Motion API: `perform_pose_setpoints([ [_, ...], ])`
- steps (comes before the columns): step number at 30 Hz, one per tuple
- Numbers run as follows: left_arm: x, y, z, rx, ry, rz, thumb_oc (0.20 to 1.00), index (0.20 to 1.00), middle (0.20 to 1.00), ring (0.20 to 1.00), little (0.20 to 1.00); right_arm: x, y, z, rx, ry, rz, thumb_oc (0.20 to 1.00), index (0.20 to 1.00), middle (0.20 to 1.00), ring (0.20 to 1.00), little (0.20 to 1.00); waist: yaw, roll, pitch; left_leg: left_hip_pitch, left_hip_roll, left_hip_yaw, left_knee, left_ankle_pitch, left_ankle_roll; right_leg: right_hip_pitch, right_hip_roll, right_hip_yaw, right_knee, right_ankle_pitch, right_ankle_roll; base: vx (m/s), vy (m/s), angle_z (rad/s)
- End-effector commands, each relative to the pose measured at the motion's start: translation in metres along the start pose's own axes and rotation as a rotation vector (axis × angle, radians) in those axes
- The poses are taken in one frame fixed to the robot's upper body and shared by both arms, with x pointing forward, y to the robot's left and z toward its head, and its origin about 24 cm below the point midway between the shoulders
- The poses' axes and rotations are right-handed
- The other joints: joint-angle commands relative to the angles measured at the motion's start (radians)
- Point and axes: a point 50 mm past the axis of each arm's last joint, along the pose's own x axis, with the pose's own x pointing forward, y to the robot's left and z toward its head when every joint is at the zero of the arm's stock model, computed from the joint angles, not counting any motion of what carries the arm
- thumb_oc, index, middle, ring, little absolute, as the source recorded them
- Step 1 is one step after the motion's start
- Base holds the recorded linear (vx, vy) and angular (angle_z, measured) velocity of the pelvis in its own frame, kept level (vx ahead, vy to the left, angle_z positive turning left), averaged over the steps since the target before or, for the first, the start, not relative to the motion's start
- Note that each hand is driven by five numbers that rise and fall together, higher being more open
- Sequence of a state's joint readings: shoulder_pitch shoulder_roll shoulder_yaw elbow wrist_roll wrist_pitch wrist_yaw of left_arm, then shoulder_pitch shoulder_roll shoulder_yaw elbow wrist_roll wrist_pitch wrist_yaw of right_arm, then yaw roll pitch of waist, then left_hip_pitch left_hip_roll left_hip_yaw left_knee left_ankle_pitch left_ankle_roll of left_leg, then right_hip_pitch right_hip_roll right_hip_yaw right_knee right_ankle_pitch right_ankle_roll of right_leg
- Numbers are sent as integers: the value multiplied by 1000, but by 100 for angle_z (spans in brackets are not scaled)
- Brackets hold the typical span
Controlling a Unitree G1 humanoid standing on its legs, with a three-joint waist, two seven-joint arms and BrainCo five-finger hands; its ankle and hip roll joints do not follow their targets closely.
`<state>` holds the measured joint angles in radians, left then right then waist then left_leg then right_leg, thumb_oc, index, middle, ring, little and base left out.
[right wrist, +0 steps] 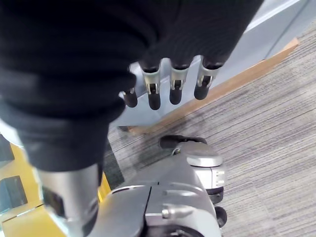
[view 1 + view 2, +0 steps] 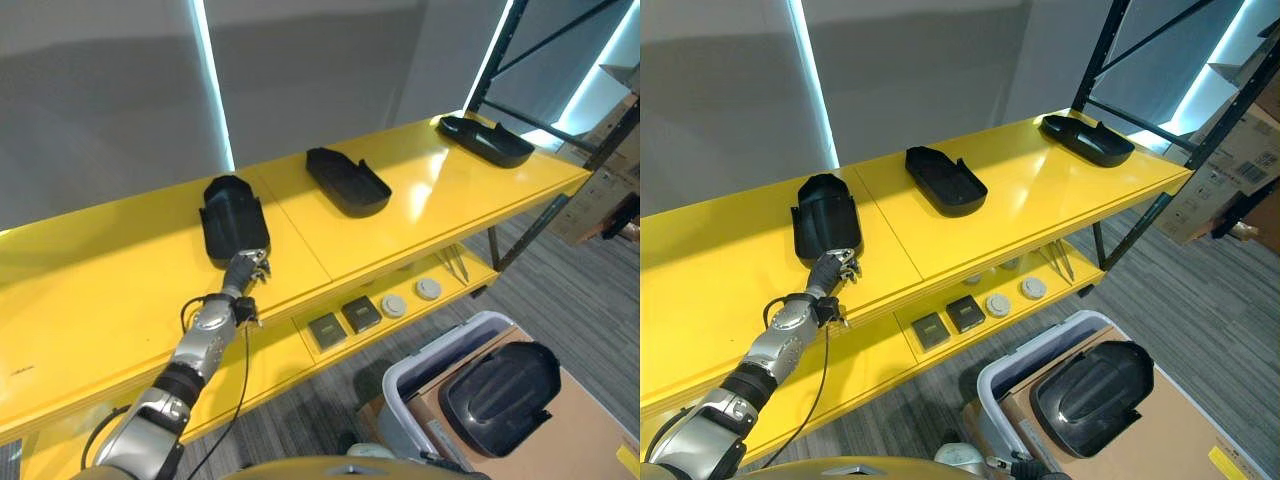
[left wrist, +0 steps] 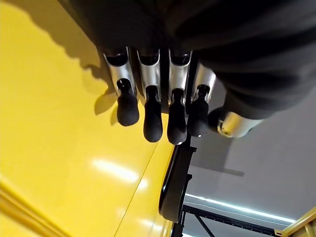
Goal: Move parts from the plastic box to the shelf.
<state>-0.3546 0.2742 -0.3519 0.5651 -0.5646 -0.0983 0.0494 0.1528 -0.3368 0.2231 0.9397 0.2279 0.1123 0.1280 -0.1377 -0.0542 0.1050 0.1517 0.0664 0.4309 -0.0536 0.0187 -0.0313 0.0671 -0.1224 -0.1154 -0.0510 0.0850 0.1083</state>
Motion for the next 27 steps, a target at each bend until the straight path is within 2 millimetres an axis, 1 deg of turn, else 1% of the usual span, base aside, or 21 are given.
perform_pose_setpoints([
  [1, 5, -1, 29, 5, -132, -34, 1000, 1000, 1000, 1000, 1000, -1, -16, 8, -33, -11, -29, 1000, 1000, 1000, 1000, 1000, 16, 9, 35, -37, 115, -79, 108, -40, -40, -1, -86, 16, 54, -29, 87, -67, 65, -2],
  [4, -8, -4, 53, 8, -242, -101, 1000, 1000, 1000, 1000, 1000, -1, -19, 9, 3, -3, -46, 1000, 1000, 1000, 1000, 1000, 40, 9, 47, -49, 95, -109, 132, -60, -27, -2, -97, 21, 62, -28, 89, -88, 82, -3],
  [5, -12, -4, 57, 9, -262, -117, 1000, 1000, 1000, 1000, 1000, -1, -20, 8, 9, 0, -48, 1000, 1000, 1000, 1000, 1000, 45, 9, 46, -56, 92, -112, 136, -61, -25, -7, -99, 23, 63, -25, 89, -110, 122, -10],
  [6, -23, -4, 67, 7, -308, -160, 1000, 1000, 1000, 1000, 1000, -2, -21, 5, 24, 9, -56, 1000, 1000, 1000, 1000, 1000, 55, 8, 57, -57, 79, -122, 149, -73, -16, -3, -109, 22, 67, -22, 94, -122, 140, -11],
  [10, -53, -8, 87, 8, -399, -338, 1000, 1000, 1000, 1000, 1000, -5, -23, -11, 81, 41, -79, 1000, 1000, 1000, 1000, 1000, 77, 14, 78, -71, 36, -144, 165, -94, 13, -15, -144, 22, 79, 6, 119, -142, 170, -5],
  [12, -65, -15, 93, -13, -416, -449, 1000, 1000, 1000, 1000, 1000, -5, -20, -19, 127, 47, -85, 1000, 1000, 1000, 1000, 1000, 81, 17, 85, -75, 6, -148, 161, -101, 28, -40, -166, 28, 81, 37, 140, -155, 180, 5],
  [13, -74, -21, 94, -19, -415, -532, 1000, 1000, 1000, 1000, 1000, -6, -17, -23, 188, 44, -92, 1000, 1000, 1000, 1000, 1000, 81, 19, 95, -73, -20, -145, 154, -115, 37, -76, -194, 18, 82, 84, 152, -173, 149, 1],
  [15, -78, -21, 93, -11, -397, -567, 1000, 1000, 1000, 1000, 1000, -6, -15, -26, 209, 39, -93, 1000, 1000, 1000, 1000, 1000, 86, 19, 107, -63, -33, -122, 147, -126, 37, -95, -210, -35, 81, 125, 153, -164, 72, -10],
  [16, -81, -19, 90, -6, -389, -571, 1000, 1000, 1000, 1000, 1000, -6, -12, -28, 213, 32, -90, 1000, 1000, 1000, 1000, 1000, 92, 19, 110, -56, -41, -100, 139, -133, 39, -119, -221, -76, 93, 155, 153, -131, 20, -23],
  [17, -81, -19, 89, -3, -382, -575, 1000, 1000, 1000, 1000, 1000, -6, -11, -29, 213, 32, -86, 1000, 1000, 1000, 1000, 1000, 93, 19, 110, -55, -42, -96, 137, -135, 40, -123, -223, -82, 96, 159, 153, -158, 46, -42],
  [18, -83, -16, 86, 2, -371, -575, 1000, 1000, 1000, 1000, 1000, -6, -9, -29, 214, 26, -83, 1000, 1000, 1000, 1000, 1000, 97, 24, 107, -54, -45, -72, 130, -134, 45, -130, -223, -111, 128, 145, 153, -121, 87, -69],
  [19, -84, -16, 82, 7, -352, -581, 1000, 1000, 1000, 1000, 1000, -5, -6, -28, 216, 18, -77, 1000, 1000, 1000, 1000, 1000, 98, 40, 102, -51, -47, -66, 119, -149, 54, -134, -209, -126, 183, 102, 153, -229, 114, -87],
  [20, -83, -17, 78, -16, -324, -588, 1000, 1000, 1000, 1000, 1000, -4, -4, -26, 222, 2, -71, 1000, 1000, 1000, 1000, 1000, 96, 54, 97, -65, -50, -42, 113, -141, 72, -150, -203, -135, 268, 61, 149, -233, 68, -96],
  [21, -81, -19, 76, -38, -312, -600, 1000, 1000, 1000, 1000, 1000, -3, -2, -23, 226, -8, -72, 1000, 1000, 1000, 1000, 1000, 100, 61, 92, -76, -48, -23, 114, -136, 80, -154, -205, -138, 308, 31, 138, -307, -52, -90],
  [22, -81, -22, 72, -62, -293, -615, 1000, 1000, 1000, 1000, 1000, -2, -2, -18, 233, -21, -77, 1000, 1000, 1000, 1000, 1000, 107, 69, 87, -89, -37, 12, 118, -128, 83, -144, -210, -179, 326, 4, 124, -206, -109, -80],
  [23, -80, -23, 71, -67, -290, -619, 1000, 1000, 1000, 1000, 1000, -1, -2, -16, 230, -21, -75, 1000, 1000, 1000, 1000, 1000, 111, 70, 85, -92, -31, 26, 121, -127, 82, -140, -213, -196, 328, -1, 120, -179, -149, -54],
  [25, -81, -22, 65, -101, -280, -595, 1000, 1000, 1000, 1000, 1000, 1, -1, -9, 186, -30, -69, 1000, 1000, 1000, 1000, 1000, 136, 70, 78, -92, 3, 112, 130, -121, 79, -117, -241, -306, 328, -11, 106, -111, -170, -74],
  [26, -82, -21, 62, -96, -282, -573, 1000, 1000, 1000, 1000, 1000, 2, -1, -6, 154, -30, -60, 1000, 1000, 1000, 1000, 1000, 149, 68, 75, -88, 24, 160, 132, -117, 76, -105, -259, -378, 318, -11, 98, -70, -274, -129],
  [27, -84, -19, 57, -102, -276, -558, 1000, 1000, 1000, 1000, 1000, 2, -2, -4, 134, -26, -55, 1000, 1000, 1000, 1000, 1000, 160, 64, 73, -87, 55, 211, 143, -107, 66, -86, -262, -443, 295, -16, 88, -34, -247, -162],
])
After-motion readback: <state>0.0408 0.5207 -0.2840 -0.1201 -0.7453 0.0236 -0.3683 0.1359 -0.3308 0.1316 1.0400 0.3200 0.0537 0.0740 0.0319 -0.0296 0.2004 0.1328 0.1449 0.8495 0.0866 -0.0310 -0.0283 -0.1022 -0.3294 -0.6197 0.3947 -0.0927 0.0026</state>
